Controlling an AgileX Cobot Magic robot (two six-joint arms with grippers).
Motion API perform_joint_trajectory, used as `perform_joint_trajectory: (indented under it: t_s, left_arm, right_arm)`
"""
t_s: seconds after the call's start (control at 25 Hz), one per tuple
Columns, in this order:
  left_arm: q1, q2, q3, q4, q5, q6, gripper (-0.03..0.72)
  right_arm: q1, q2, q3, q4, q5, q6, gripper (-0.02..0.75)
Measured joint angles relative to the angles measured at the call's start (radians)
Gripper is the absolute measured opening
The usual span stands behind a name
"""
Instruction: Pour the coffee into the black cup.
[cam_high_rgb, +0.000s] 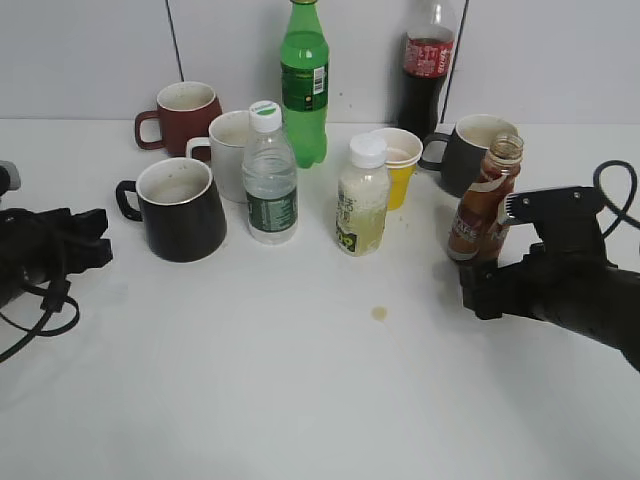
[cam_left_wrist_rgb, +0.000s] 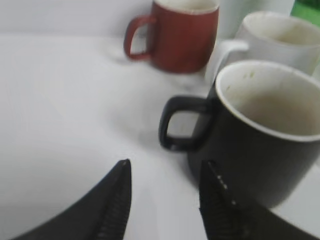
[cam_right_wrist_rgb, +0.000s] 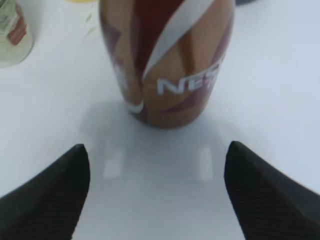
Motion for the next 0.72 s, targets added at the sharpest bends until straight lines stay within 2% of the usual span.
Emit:
perform_joint_trajectory:
  t_s: [0.2, 0.4, 0.56, 0.72]
  left_arm:
    - [0.0, -0.219, 0.001, 0.0, 0.366, -0.007, 0.347]
    - [0.0, -0.508, -0.01, 0.0, 0.749, -0.008, 0.347]
    - [0.0, -0.762, -0.066, 0.017, 1.066, -0.008, 0.347]
    - [0.0, -1.046, -0.127, 0.051, 1.414, -0.008, 0.347]
  right_arm:
    - [0.0, -0.175, 0.0, 0.0, 0.293, 0.0, 0.61]
    - [0.0, -0.447, -0.007, -0.001, 0.636, 0.0, 0.602]
    - [0.0, -0.678, -0.06, -0.015, 0.922, 0.0, 0.595]
    - [0.0, -0.909, -0.114, -0.082, 1.166, 0.0, 0.594]
